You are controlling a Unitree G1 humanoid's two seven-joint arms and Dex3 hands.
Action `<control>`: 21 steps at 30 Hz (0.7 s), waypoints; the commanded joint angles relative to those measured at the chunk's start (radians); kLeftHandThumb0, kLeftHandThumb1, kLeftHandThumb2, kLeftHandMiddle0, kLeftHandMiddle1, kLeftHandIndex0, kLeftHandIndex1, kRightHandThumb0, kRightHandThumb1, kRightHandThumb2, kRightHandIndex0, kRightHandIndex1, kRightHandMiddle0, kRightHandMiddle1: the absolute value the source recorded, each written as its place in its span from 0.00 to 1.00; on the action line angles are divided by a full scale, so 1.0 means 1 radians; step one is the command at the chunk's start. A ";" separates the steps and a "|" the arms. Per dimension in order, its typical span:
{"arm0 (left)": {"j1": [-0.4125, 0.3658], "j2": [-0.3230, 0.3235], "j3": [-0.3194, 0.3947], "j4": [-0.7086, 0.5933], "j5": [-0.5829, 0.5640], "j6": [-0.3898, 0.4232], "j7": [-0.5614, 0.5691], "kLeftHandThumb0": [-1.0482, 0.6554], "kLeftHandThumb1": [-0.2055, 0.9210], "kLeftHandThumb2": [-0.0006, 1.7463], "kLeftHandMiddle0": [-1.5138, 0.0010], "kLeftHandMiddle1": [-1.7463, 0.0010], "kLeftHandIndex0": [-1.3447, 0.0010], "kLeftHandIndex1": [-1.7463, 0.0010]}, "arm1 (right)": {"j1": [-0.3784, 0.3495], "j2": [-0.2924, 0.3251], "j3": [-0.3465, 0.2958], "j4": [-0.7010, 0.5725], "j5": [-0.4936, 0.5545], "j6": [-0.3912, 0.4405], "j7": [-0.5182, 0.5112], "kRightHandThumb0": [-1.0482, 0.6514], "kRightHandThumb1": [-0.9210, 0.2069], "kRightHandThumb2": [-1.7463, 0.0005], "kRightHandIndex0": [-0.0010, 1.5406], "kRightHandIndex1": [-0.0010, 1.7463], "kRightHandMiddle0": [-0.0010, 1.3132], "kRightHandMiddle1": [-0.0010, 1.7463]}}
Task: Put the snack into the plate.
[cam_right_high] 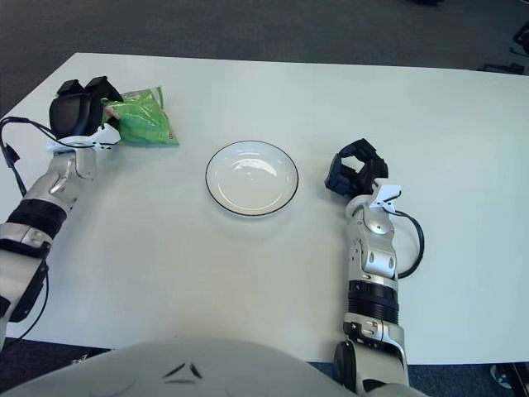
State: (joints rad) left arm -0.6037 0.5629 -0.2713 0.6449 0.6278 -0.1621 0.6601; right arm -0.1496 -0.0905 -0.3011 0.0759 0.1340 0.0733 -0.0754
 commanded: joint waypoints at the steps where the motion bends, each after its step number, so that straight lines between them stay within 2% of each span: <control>1: 0.002 0.012 0.028 -0.079 0.014 -0.010 -0.003 0.97 0.21 0.95 0.44 0.00 0.15 0.00 | 0.088 0.016 -0.004 0.067 0.000 -0.018 0.003 0.32 0.58 0.21 0.85 1.00 0.50 1.00; 13: -0.110 0.011 0.042 -0.185 0.087 -0.013 -0.044 1.00 0.16 1.00 0.40 0.00 0.12 0.00 | 0.084 0.012 -0.004 0.095 0.000 -0.053 0.011 0.32 0.58 0.21 0.85 1.00 0.50 1.00; 21: -0.103 -0.028 0.052 -0.302 0.082 0.002 -0.121 1.00 0.15 1.00 0.40 0.00 0.12 0.00 | 0.083 0.012 -0.001 0.102 -0.003 -0.064 0.013 0.32 0.58 0.21 0.85 1.00 0.50 1.00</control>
State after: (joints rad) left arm -0.7084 0.5537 -0.2260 0.3963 0.7137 -0.1707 0.5790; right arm -0.1580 -0.0987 -0.3005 0.1141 0.1324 0.0231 -0.0646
